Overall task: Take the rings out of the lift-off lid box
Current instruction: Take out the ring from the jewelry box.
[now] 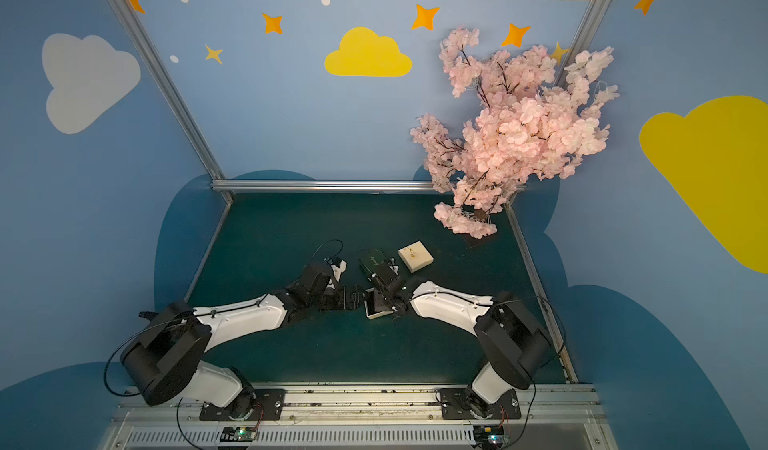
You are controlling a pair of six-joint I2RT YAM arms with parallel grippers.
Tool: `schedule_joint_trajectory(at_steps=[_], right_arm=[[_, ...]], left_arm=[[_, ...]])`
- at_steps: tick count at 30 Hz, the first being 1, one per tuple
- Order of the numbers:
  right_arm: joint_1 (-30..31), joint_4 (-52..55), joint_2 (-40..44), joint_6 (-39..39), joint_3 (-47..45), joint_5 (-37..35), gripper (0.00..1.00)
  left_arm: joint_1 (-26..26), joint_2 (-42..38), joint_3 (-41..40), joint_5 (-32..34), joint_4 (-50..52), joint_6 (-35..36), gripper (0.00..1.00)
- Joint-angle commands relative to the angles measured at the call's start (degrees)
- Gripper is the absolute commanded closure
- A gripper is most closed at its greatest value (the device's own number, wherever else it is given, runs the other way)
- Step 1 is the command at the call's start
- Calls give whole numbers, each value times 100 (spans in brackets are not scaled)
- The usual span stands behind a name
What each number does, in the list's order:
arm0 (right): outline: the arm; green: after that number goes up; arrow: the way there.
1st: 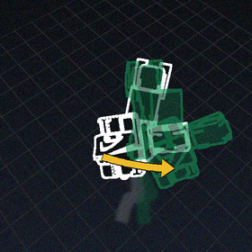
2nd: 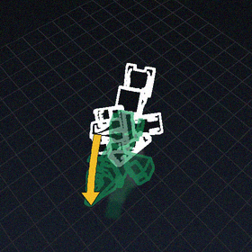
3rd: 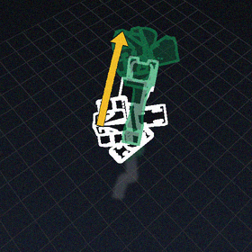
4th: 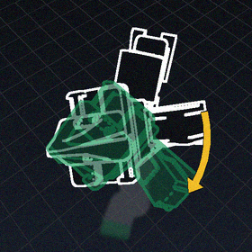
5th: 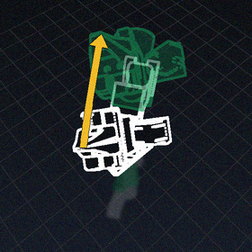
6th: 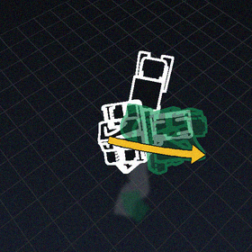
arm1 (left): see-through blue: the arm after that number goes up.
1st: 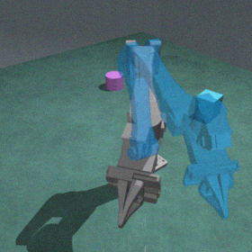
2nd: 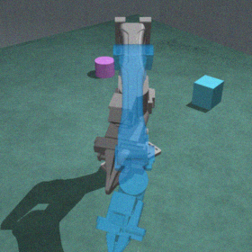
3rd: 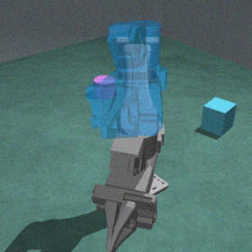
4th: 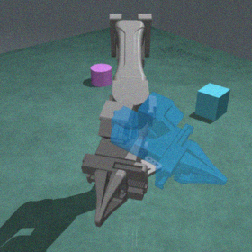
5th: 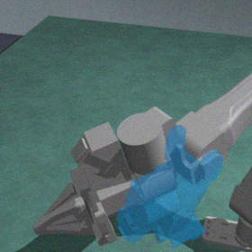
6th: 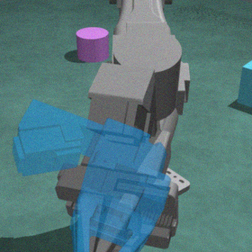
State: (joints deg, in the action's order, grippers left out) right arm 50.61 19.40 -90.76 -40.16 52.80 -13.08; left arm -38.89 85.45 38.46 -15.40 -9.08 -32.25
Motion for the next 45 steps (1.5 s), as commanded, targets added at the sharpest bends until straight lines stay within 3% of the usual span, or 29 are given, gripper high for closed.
schedule_joint_trajectory(at_steps=[1, 19, 29, 36, 45], right_arm=[[-42, -201, 3, -240, -126, -62, 98], [-218, -777, 258, -490, -511, 417, 97], [-253, -1015, 341, -589, -730, 396, 96], [-319, -1173, 500, -632, -889, 483, 96], [-392, -1398, 650, -688, -1084, 526, 96]], left_arm=[[-55, 101, 149, -80, -137, -83, 2], [-368, 916, 665, 91, 67, -205, 27], [-618, 1454, 1193, 162, 653, -289, 35], [-699, 1801, 1479, 285, 980, -482, 46], [-762, 2108, 1765, 486, 1333, -569, 48]])
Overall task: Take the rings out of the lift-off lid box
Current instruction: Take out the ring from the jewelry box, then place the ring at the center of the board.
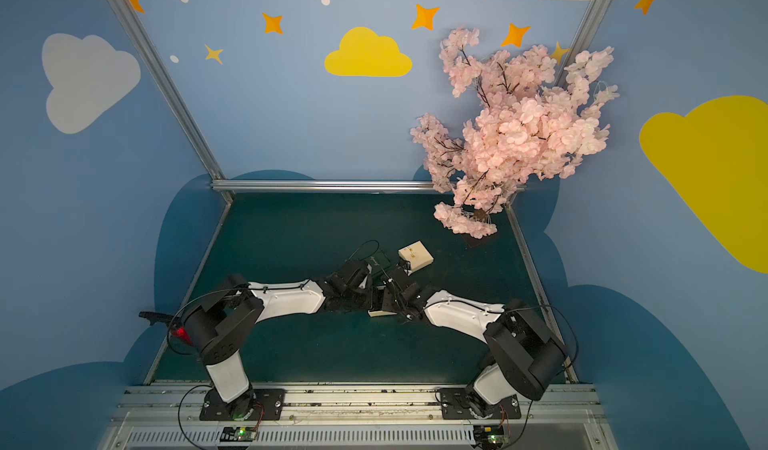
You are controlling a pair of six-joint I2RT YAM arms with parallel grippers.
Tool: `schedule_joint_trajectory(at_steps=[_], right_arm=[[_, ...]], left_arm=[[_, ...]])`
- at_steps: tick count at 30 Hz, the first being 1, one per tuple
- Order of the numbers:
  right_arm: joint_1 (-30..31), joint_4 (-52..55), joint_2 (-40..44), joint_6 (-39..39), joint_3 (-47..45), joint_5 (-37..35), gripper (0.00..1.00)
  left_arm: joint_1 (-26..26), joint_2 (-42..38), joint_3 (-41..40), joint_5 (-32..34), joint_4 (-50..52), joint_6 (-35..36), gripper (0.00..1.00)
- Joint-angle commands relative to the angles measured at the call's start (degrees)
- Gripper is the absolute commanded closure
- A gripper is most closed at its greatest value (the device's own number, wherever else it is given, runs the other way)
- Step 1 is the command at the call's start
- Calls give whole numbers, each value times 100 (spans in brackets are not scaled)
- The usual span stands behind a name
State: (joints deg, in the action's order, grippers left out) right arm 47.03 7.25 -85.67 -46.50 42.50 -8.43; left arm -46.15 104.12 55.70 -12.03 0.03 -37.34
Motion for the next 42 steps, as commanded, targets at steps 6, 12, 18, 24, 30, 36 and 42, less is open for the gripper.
schedule_joint_trajectory(at_steps=[6, 12, 18, 24, 30, 36, 42], right_arm=[[-52, -201, 220, -58, -93, 74, 96], [-109, -127, 411, -57, -123, 107, 95], [-149, 94, 623, -62, -167, 8, 94], [-303, 243, 1019, -54, -342, -28, 93], [-759, 605, 1387, 45, -558, -127, 92], [-1461, 598, 1615, 154, -897, 311, 89], [-2011, 523, 1720, 314, -1113, 634, 89]], left_arm=[[-70, 329, 138, 269, 594, -106, 48], [-68, 376, 149, 316, 660, -144, 49], [-71, 511, 282, 316, 792, -149, 49], [-72, 447, 240, 333, 770, -150, 49], [-77, 349, 150, 404, 774, -151, 49], [-71, 91, -57, 571, 755, -176, 50], [103, -298, -296, 910, 889, -38, 50]])
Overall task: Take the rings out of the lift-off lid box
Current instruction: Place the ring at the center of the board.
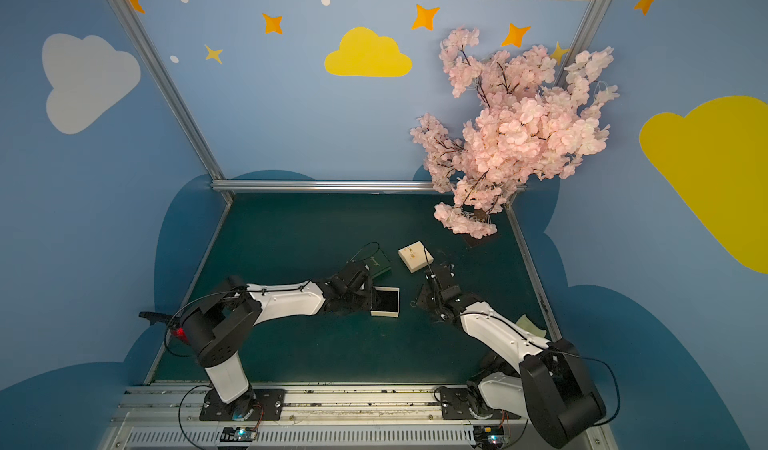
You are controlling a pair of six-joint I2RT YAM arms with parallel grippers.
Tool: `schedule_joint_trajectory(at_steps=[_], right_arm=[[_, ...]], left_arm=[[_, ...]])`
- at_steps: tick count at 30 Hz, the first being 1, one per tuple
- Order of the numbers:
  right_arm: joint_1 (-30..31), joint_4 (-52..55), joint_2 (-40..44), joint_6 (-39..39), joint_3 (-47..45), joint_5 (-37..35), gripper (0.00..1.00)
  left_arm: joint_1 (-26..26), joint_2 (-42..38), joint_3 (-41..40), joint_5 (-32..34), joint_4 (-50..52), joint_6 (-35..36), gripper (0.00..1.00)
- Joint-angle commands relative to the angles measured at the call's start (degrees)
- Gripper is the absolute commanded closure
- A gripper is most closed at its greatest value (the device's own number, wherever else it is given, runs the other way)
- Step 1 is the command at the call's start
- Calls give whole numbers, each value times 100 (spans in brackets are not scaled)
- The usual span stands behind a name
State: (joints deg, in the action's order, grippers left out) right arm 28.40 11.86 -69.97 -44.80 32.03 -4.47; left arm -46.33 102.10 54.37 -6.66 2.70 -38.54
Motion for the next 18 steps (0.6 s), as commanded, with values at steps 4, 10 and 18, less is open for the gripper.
schedule_joint_trajectory(at_steps=[4, 10, 18], right_arm=[[-404, 44, 181, 221, -109, 389, 89], [-467, -76, 177, 458, -110, 697, 71], [-391, -576, 296, 812, -285, 1473, 23]], left_arm=[[214, -352, -190, 694, 955, 305, 50], [288, -874, -315, 954, 1255, 434, 48], [334, -1867, -252, 1414, 1691, 541, 15]])
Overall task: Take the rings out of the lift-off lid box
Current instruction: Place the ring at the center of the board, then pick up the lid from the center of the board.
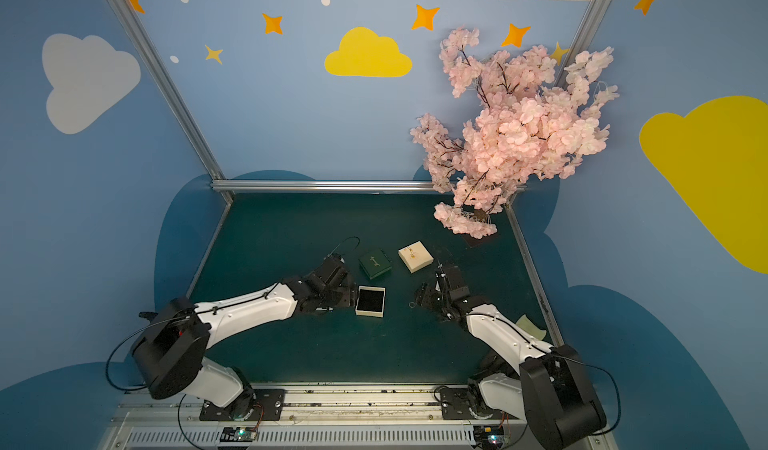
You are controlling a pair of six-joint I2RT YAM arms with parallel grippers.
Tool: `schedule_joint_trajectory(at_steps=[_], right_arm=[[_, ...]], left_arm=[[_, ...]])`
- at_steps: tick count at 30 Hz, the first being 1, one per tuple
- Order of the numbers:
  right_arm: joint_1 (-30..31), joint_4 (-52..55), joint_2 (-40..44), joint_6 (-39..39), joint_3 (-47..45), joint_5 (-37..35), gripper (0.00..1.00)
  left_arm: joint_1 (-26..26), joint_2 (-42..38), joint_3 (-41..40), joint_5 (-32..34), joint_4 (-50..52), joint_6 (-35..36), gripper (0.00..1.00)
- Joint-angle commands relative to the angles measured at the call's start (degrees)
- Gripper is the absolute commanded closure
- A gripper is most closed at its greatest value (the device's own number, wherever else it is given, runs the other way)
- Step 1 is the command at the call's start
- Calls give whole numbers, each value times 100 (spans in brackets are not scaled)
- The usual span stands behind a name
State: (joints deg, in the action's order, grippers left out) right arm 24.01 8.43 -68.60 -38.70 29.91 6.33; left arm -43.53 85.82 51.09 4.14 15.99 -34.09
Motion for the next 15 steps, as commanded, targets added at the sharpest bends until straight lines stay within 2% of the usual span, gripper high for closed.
schedule_joint_trajectory(at_steps=[1, 2, 3, 7, 15], right_arm=[[82, -252, 192, 248, -86, 449, 21], [107, -270, 233, 278, -96, 481, 19], [138, -293, 287, 293, -133, 483, 17], [174, -550, 580, 358, -349, 653, 13], [209, -829, 1327, 671, -762, 1121, 12]], left_arm=[[78, -344, 114, 401, 463, 123, 8], [85, -431, 152, 482, 559, 167, 2], [86, -516, 196, 632, 696, 191, 0], [153, -849, 279, 1240, 1219, 212, 1], [549, -1498, -233, 1610, 1615, -179, 1]])
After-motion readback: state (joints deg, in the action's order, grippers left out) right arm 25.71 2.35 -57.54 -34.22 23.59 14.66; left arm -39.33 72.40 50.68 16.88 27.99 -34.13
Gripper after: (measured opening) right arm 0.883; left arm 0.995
